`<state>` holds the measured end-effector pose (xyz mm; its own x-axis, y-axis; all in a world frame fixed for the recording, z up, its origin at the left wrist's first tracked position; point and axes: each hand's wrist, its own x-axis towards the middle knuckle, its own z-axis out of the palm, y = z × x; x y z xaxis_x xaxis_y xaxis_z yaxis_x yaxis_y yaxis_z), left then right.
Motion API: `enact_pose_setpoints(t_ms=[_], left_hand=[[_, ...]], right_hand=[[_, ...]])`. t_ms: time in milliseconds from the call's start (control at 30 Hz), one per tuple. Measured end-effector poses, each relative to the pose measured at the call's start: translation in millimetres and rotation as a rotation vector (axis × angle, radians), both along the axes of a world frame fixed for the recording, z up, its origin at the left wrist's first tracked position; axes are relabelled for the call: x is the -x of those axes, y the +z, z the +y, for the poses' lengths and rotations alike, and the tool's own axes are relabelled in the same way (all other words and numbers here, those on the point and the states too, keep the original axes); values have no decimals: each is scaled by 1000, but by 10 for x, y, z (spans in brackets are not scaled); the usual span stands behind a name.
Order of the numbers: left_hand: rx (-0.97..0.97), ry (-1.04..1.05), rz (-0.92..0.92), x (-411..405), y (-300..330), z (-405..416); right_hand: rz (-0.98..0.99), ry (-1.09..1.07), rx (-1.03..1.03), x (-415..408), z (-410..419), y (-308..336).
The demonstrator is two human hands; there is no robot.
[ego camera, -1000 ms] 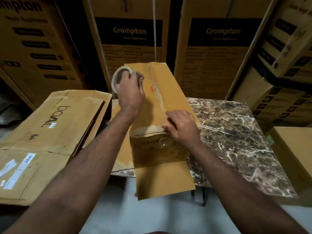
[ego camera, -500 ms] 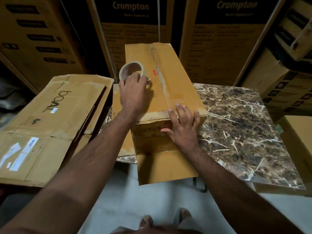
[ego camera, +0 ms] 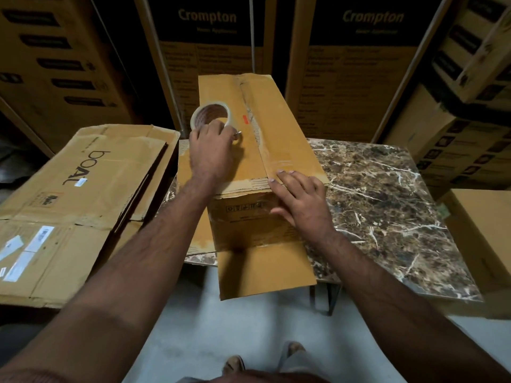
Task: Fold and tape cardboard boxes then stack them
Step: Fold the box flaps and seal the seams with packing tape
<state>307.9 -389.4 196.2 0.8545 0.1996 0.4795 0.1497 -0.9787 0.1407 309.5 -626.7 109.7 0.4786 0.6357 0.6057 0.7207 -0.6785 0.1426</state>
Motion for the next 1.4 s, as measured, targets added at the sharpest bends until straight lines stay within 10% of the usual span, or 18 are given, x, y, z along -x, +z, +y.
enact_pose_setpoints(t_ms=[267,700,1400], left_hand=[[-31,1,-15,-13,-26,-40],[-23,74,-19,-101,-90,13],[-174,1,74,-219,63,-149]], right_hand=[[39,53,-125,43,35,235],[827,-587,-368,353,1188,665],[753,-565,-82,-18,680,718]])
